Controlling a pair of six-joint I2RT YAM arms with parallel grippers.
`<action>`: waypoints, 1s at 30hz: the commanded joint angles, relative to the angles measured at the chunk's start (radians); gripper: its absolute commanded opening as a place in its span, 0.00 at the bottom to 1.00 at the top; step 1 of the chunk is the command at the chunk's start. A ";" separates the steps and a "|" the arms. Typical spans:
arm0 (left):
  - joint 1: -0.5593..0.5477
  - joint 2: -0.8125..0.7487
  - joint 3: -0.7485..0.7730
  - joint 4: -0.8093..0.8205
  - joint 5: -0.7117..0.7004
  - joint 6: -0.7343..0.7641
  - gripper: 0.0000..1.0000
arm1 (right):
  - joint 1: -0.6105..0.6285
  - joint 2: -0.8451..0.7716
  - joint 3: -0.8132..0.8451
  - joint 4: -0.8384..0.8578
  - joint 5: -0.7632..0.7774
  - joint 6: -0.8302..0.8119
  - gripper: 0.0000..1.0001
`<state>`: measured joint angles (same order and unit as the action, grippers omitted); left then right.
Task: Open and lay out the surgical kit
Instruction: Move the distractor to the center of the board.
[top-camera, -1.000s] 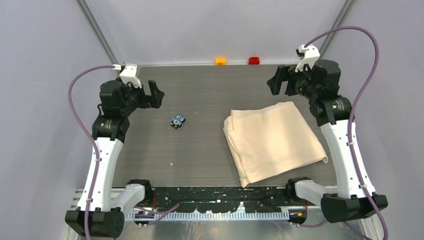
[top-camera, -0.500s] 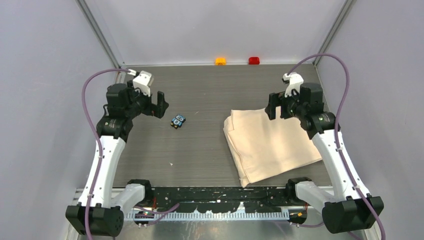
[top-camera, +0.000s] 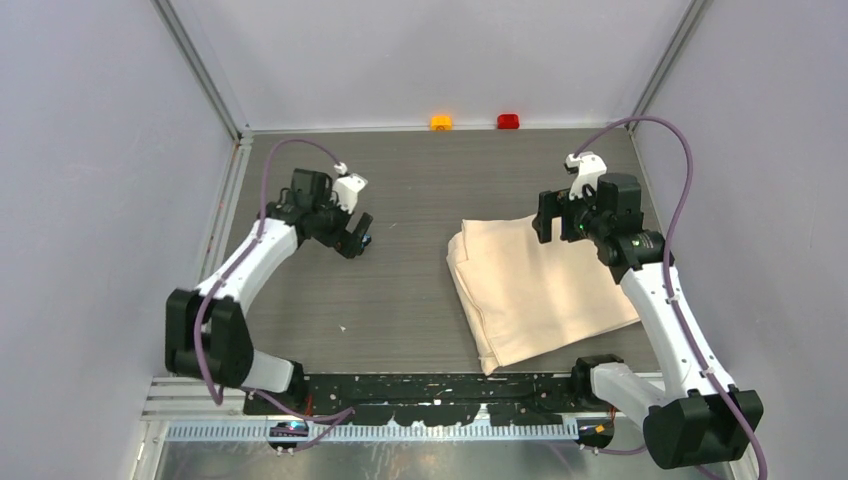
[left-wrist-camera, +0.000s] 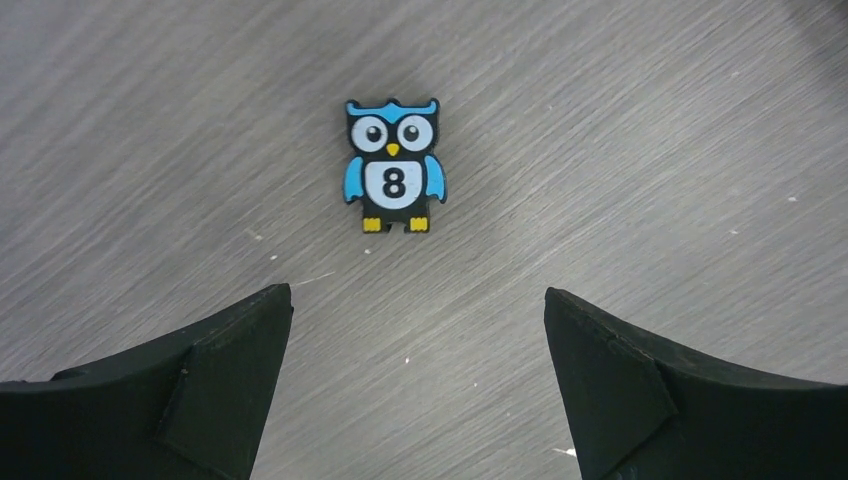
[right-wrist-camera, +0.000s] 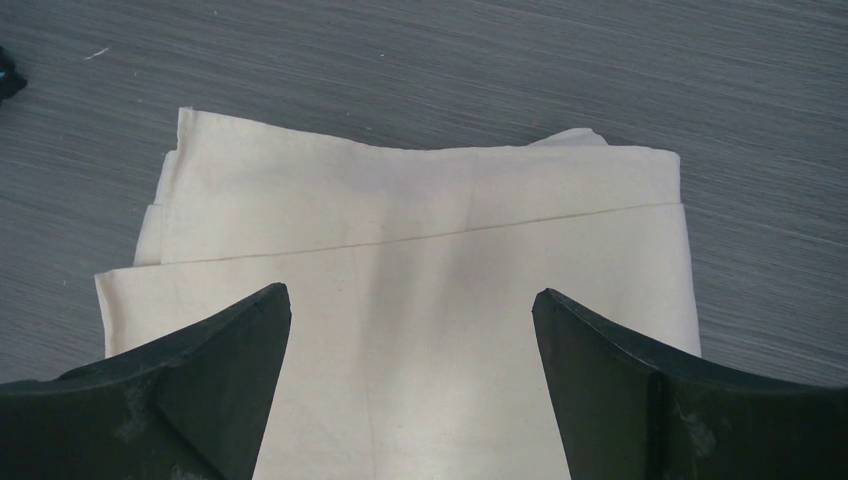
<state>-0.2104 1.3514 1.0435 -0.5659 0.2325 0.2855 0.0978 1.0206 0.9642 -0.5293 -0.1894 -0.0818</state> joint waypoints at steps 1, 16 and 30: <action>-0.039 0.157 0.068 -0.005 -0.080 0.066 1.00 | -0.008 -0.029 -0.012 0.054 0.021 -0.018 0.95; -0.044 0.533 0.296 -0.092 -0.080 0.109 0.92 | -0.007 -0.001 -0.016 0.047 0.010 -0.033 0.95; -0.025 0.744 0.569 -0.156 -0.094 -0.018 0.41 | -0.009 0.024 -0.019 0.047 0.037 -0.050 0.95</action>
<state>-0.2531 2.0338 1.5002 -0.7177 0.1646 0.3431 0.0940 1.0389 0.9466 -0.5232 -0.1791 -0.1143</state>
